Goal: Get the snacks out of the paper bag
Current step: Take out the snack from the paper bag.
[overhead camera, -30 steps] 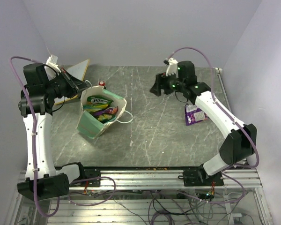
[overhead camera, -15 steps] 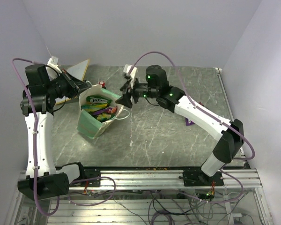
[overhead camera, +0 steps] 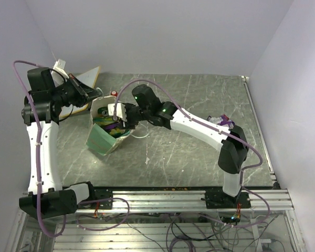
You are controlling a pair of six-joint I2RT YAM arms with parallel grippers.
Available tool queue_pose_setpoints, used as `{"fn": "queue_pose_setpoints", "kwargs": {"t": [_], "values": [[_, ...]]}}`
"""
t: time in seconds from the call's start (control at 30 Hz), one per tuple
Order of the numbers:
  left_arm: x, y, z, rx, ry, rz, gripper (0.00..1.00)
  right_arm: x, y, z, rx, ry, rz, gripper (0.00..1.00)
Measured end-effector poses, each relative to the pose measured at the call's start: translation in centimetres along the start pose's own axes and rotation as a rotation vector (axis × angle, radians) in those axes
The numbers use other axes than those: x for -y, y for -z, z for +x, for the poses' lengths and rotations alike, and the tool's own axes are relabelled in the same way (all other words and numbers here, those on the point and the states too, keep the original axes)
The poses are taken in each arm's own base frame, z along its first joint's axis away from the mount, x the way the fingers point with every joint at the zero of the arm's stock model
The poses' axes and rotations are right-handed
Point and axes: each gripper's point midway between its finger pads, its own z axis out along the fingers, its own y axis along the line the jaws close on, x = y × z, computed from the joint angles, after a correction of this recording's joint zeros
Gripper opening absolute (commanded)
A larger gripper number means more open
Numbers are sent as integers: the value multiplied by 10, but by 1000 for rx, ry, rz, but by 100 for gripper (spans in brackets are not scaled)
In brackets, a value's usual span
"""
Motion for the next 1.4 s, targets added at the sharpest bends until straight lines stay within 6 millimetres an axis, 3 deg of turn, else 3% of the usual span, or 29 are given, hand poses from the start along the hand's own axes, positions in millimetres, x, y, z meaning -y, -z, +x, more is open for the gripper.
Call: {"fn": "queue_pose_setpoints", "kwargs": {"t": [0.1, 0.27, 0.53, 0.73, 1.07, 1.4], "values": [[1, 0, 2, -7, 1, 12, 7, -1, -3, 15, -60, 32, 10, 53], [1, -2, 5, -19, 8, 19, 7, 3, -6, 24, -110, 84, 37, 51], [3, -2, 7, -31, 5, 31, 7, -6, -22, 44, -153, 95, 9, 51], [6, -3, 11, -45, -4, 41, 7, -9, -32, 51, -163, 76, 15, 44], [11, -5, 19, -69, -26, 55, 7, -14, -57, 72, -168, 12, 13, 41], [10, -5, 25, -92, -42, 52, 7, -8, -66, 74, -171, -16, 34, 2]]}}
